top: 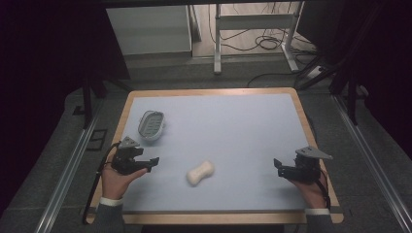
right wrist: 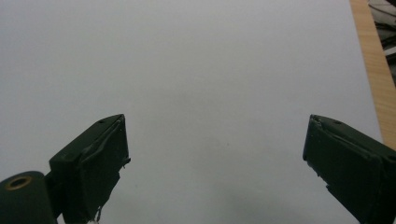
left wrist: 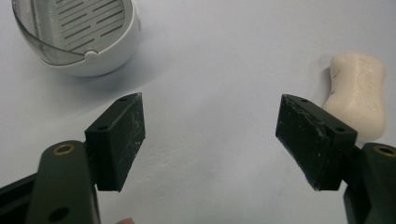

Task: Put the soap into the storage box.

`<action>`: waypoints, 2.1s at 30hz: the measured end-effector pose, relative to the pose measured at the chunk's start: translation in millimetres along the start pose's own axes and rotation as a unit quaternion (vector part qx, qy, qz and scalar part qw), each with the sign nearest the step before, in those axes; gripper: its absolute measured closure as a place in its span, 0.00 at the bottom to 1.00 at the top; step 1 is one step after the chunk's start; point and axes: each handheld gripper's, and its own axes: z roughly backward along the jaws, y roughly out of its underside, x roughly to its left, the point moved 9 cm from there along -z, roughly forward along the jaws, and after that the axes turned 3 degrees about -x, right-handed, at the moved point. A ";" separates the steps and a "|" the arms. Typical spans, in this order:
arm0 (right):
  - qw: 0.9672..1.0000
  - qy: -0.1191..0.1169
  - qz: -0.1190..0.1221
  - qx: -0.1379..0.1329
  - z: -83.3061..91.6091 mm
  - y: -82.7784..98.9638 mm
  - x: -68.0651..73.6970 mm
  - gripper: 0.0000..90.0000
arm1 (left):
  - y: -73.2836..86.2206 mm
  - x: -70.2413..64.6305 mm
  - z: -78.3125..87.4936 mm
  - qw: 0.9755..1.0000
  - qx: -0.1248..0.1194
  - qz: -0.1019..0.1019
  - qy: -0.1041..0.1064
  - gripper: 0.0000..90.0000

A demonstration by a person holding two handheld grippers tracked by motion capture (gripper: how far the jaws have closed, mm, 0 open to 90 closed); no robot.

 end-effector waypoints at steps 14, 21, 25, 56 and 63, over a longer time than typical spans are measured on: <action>1.000 0.009 -0.005 -0.003 7.0 0.9 -5.7 0.07 | -23.3 -15.1 2.9 0.999 0.024 -0.034 0.011 0.24; 1.000 0.006 -0.010 -0.003 7.1 0.9 -5.8 0.07 | -30.7 -19.6 4.0 0.999 0.023 -0.040 0.017 0.23; 1.000 0.001 -0.010 -0.005 8.3 -0.5 -3.4 0.07 | -32.8 -23.2 4.6 0.998 0.025 -0.047 0.019 0.23; 1.000 0.001 0.000 0.005 6.4 3.7 -2.8 0.07 | -35.2 -86.7 -32.9 0.985 0.083 -0.135 0.067 0.21; 1.000 0.004 -0.002 0.009 5.3 5.7 -4.8 0.07 | -31.3 -98.6 -45.3 0.982 0.098 -0.144 0.076 0.22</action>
